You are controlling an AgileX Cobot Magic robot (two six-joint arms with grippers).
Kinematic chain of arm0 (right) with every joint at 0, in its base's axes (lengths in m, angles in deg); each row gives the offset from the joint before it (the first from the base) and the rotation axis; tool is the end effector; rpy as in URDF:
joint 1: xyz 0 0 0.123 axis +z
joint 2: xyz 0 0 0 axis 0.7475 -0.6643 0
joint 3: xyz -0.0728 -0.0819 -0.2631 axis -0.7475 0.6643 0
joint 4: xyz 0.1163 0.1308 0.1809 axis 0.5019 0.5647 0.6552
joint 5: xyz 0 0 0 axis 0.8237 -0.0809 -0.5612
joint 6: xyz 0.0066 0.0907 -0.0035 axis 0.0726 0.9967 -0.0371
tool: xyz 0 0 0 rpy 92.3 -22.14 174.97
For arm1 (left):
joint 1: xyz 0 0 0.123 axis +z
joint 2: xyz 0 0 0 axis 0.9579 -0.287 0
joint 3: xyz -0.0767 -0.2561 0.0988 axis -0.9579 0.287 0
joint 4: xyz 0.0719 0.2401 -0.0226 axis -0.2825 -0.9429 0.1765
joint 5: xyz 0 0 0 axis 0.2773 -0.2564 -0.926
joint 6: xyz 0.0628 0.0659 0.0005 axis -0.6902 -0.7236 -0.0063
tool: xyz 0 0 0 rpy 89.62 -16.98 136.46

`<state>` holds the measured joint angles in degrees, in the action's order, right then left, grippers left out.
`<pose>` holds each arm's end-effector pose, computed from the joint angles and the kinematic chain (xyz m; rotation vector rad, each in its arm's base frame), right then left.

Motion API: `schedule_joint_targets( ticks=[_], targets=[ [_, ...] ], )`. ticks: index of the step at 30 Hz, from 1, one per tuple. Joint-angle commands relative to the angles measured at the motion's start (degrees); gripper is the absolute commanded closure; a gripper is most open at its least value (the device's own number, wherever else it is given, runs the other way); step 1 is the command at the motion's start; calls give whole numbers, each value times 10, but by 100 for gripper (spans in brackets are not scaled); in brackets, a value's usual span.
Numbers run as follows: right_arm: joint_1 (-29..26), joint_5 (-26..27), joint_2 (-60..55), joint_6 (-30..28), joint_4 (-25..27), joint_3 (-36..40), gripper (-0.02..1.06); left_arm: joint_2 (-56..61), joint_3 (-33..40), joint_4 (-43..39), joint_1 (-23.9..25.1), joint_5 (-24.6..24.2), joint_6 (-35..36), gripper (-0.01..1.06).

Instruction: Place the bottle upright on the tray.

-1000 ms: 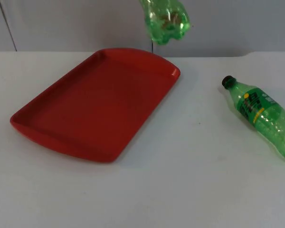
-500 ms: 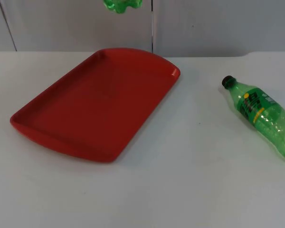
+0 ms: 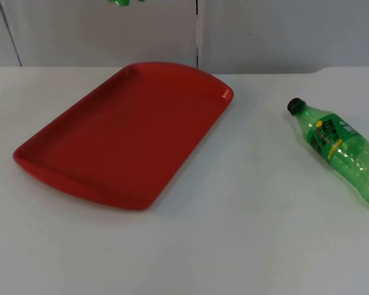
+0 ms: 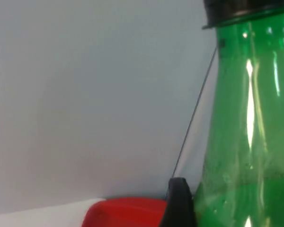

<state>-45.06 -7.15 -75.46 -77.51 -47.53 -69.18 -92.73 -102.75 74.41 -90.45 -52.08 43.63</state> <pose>-0.0077 0.0001 0.2817 -0.0511 2.0488 0.0505 0.4251 -0.1339 0.3706 0.1713 1.9845 -0.3172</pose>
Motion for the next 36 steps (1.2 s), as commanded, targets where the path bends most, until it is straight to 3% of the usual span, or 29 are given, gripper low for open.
schedule_joint_targets(
  ticks=[1,5,10,13,19,23,27,29,34,36],
  targets=[
    [-3,4,3,-1,2,4,1,9,-2,28,2,24,-19,105],
    [-3,4,3,-1,2,4,1,9,-2,135,12,89,-145,105],
    [-3,4,3,-1,2,4,1,8,-2,192,26,112,-210,105],
    [-3,4,3,-1,2,4,1,7,-2,225,40,116,-239,105],
    [-3,4,3,-1,2,4,1,7,-2,292,52,108,-378,105],
    [-3,4,3,-1,2,4,1,7,-2,335,52,102,-386,105],
    [-3,4,3,-1,2,4,1,5,-2,384,59,93,-522,105],
    [-3,4,3,-1,2,4,1,5,-1,395,62,86,-549,105],
    [-3,4,3,-1,2,4,1,5,33,591,82,87,-684,105],
    [-3,4,3,-1,2,4,1,5,39,628,88,86,-715,105]
  ],
)
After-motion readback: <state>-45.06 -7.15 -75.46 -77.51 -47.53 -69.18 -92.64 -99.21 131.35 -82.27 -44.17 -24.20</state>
